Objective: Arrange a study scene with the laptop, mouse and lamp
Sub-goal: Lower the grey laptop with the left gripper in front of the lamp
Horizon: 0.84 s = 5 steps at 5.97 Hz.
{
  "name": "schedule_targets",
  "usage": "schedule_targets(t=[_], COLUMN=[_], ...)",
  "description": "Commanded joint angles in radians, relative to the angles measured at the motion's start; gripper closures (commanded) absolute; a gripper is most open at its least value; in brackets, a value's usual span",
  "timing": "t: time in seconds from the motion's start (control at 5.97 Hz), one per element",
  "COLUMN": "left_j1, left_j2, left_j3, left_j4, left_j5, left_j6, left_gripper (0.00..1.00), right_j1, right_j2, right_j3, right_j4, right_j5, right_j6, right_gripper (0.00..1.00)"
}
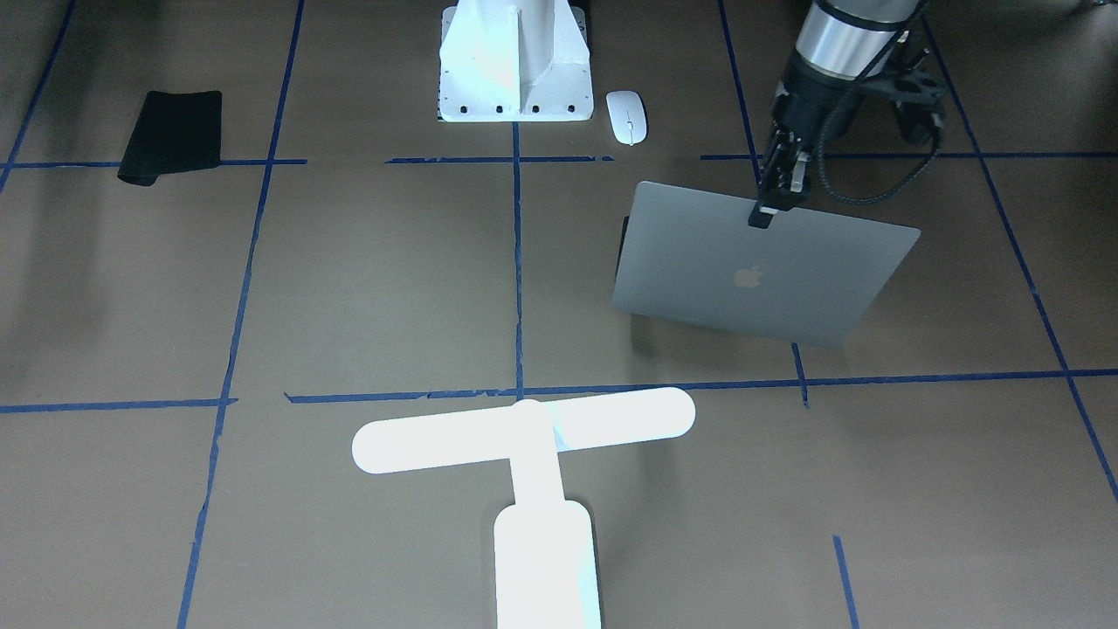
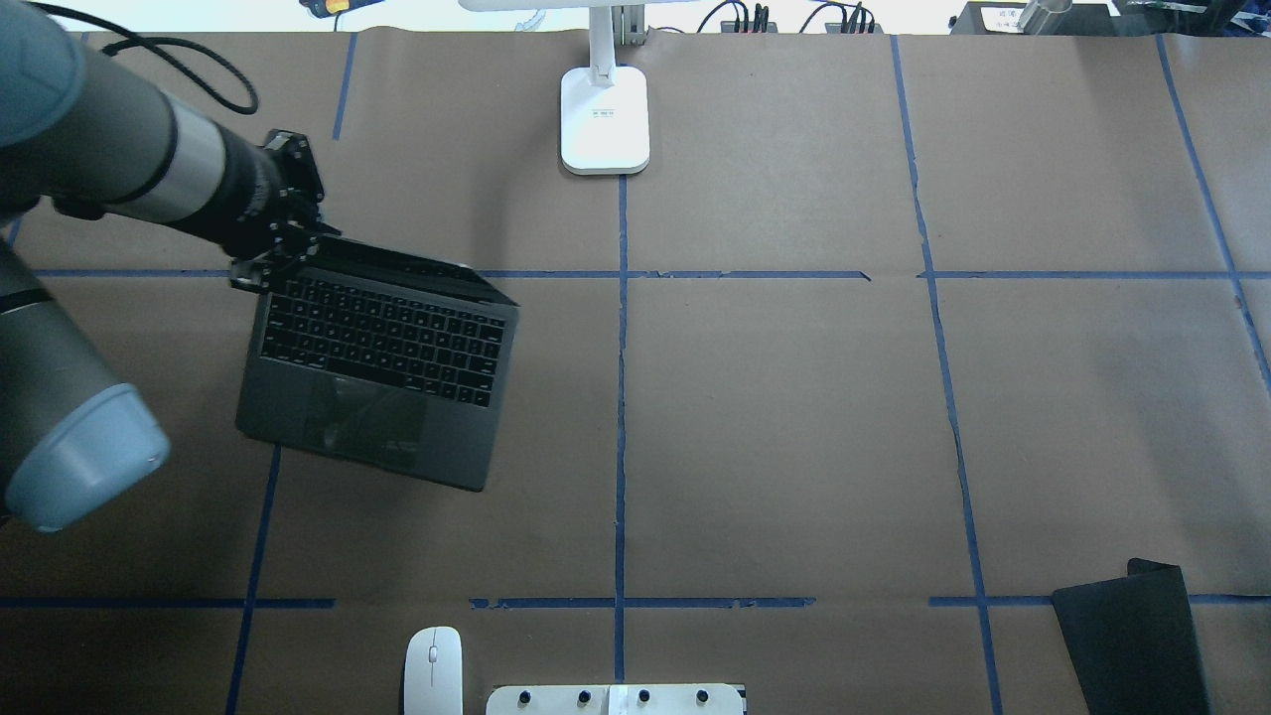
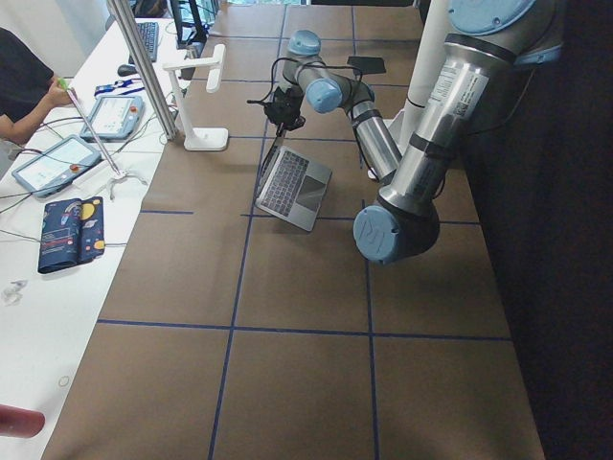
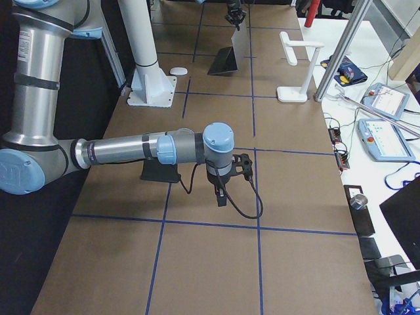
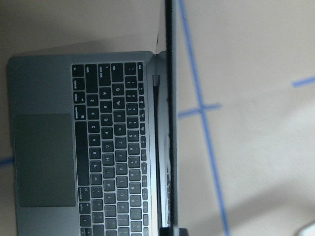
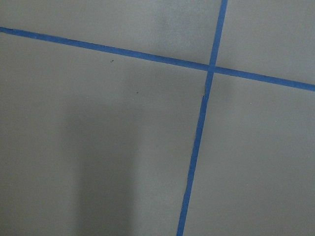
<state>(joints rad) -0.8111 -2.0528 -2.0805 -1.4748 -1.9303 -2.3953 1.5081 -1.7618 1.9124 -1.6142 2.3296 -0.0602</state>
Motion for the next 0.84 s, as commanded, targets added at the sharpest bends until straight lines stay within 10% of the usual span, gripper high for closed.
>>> schedule_targets(t=[0.0,0.67], left_j1=[0.085,0.179], left_j2=[-0.163,-0.335], left_j3=[0.099,0.302], left_j4=[0.008,-0.016], left_j5=[0.098,0.206], left_j6=[-0.12,-0.262], left_gripper=[1.0,1.0], right_j1=[0.0,0.0], right_j2=[0.001,-0.001], right_j3=[-0.01,-0.038], right_j4=[-0.001,-0.001], right_j5=[0.0,0.004], right_j6=[0.002,0.0], right_gripper=[0.0,0.0])
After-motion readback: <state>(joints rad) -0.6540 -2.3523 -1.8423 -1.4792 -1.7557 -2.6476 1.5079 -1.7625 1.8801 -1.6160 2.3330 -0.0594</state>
